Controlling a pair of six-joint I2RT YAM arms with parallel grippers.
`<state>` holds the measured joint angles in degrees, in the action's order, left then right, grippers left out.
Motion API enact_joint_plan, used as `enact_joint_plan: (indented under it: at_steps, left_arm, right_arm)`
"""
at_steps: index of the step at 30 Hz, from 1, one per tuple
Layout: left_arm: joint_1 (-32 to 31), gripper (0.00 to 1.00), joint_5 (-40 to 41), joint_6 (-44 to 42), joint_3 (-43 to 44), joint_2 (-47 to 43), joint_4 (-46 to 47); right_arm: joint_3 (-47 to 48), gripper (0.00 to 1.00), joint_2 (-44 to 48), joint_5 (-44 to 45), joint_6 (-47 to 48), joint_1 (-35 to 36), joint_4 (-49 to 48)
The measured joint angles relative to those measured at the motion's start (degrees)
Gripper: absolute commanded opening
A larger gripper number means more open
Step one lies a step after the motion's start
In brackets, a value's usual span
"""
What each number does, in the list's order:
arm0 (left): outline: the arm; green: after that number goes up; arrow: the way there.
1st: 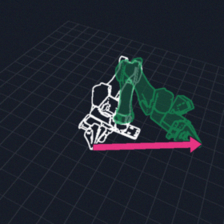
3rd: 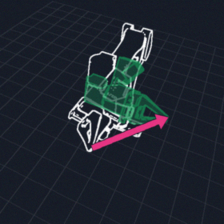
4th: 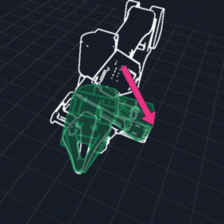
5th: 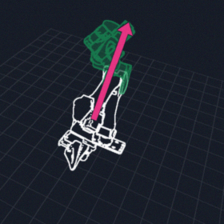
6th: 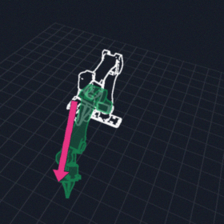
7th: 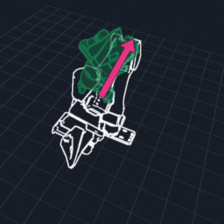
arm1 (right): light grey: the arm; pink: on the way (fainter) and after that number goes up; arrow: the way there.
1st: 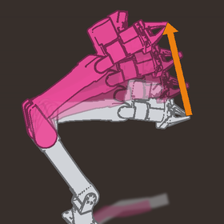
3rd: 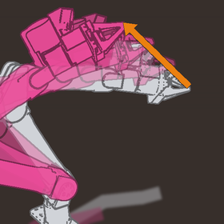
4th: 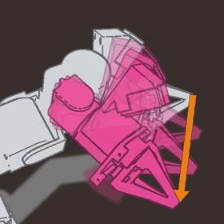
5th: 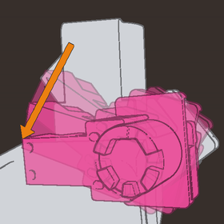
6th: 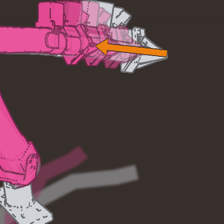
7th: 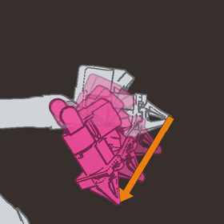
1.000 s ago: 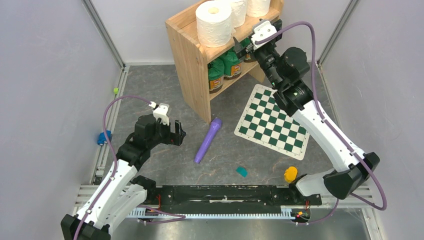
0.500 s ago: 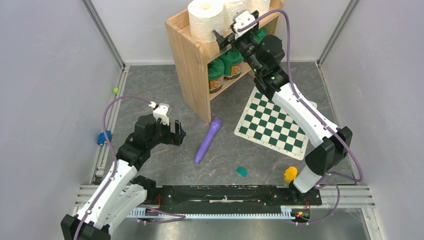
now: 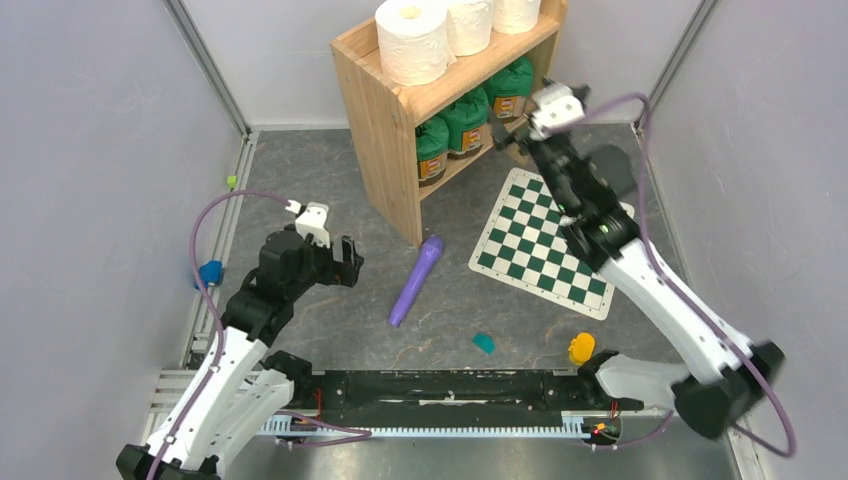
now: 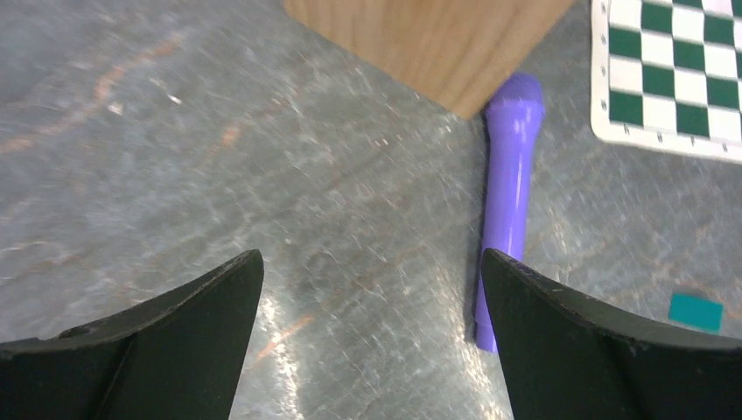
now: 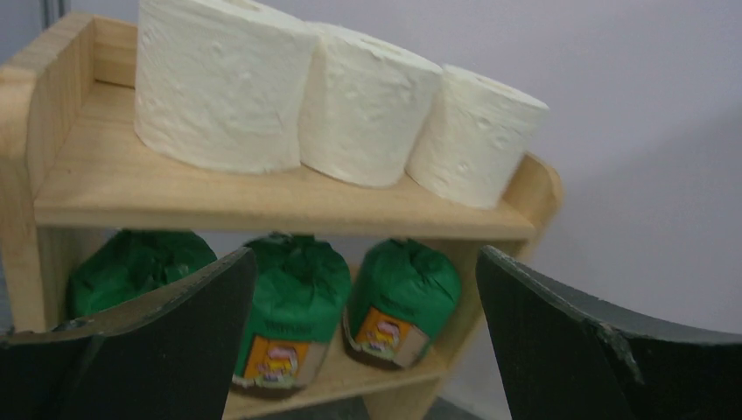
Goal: Place and organize the paper towels onto the shelf
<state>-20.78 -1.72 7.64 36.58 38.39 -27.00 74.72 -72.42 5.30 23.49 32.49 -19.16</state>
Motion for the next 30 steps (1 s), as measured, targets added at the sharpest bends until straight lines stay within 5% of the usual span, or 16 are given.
enact_joint_plan:
  at_steps: [14,24,30]
  left_arm:
    - [0.0,1.0,24.7,-0.7,7.9,-10.9,-2.0]
    - [0.0,1.0,35.0,-0.6,4.5,-20.2,2.4]
    - [0.0,1.0,40.1,0.9,1.5,-22.5,3.7]
  right_arm:
    - [-40.9,0.98,44.5,30.3,-2.0,0.0,1.3]
    - [-49.8,0.98,69.4,40.8,-5.4,-0.1,15.1]
    - [-50.1,0.98,72.1,45.8,-5.6,-0.1,20.8]
